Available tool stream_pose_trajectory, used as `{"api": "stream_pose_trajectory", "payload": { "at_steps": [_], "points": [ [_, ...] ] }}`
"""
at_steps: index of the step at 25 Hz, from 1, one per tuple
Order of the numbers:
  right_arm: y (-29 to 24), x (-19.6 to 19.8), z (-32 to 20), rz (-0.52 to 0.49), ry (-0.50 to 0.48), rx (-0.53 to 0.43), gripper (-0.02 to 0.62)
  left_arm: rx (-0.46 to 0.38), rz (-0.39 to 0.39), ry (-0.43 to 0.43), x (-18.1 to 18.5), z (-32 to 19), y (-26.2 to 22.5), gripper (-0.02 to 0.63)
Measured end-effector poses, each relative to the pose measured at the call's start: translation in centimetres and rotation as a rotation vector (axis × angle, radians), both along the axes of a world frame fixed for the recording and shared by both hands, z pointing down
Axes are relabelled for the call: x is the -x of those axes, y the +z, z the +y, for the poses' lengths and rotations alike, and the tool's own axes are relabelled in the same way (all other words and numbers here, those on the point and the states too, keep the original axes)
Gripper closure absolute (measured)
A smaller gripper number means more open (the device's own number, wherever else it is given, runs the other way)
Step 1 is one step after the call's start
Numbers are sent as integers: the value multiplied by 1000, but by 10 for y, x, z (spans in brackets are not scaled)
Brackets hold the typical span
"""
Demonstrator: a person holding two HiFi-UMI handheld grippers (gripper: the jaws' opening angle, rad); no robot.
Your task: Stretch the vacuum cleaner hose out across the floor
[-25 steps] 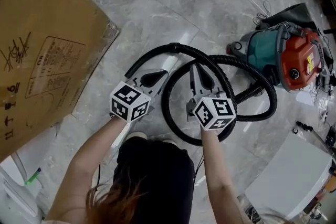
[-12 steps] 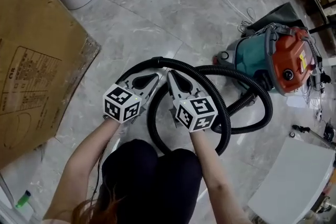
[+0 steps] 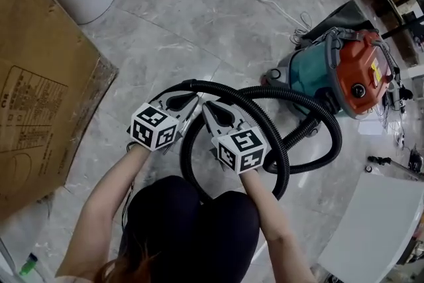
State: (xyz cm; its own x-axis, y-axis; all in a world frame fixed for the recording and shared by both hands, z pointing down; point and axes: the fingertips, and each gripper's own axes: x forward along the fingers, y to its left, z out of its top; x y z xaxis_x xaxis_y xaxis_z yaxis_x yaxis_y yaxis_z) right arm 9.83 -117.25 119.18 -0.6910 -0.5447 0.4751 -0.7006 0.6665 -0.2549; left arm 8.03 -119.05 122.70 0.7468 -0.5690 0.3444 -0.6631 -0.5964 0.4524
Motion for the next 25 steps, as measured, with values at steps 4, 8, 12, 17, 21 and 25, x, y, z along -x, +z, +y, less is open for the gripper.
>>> {"api": "stream_pose_trajectory", "payload": {
  "at_steps": [4,8,12,17,21,25],
  "points": [
    [-2,0,-1,13,-19,-19,577,422,423,-89,-6,-5,12,556],
    [-10,-5,-6,1,-7,-40,577,636,710,-124,-16,-10,15,369],
    [-17,-10,-11,-24,11,-53,577,689,824,-154,-22,-22,20,314],
    [-22,-14,-3,-34,-5,-67,577,787,995,-289,-24,-40,33,298],
    [-24,-21,2,-6,-14,-67,577,879,1129,-407,-24,-52,51,298],
    [-31,-31,8,-14,-7,-76,577,938,1130,-522,-20,-56,78,301]
  ]
}}
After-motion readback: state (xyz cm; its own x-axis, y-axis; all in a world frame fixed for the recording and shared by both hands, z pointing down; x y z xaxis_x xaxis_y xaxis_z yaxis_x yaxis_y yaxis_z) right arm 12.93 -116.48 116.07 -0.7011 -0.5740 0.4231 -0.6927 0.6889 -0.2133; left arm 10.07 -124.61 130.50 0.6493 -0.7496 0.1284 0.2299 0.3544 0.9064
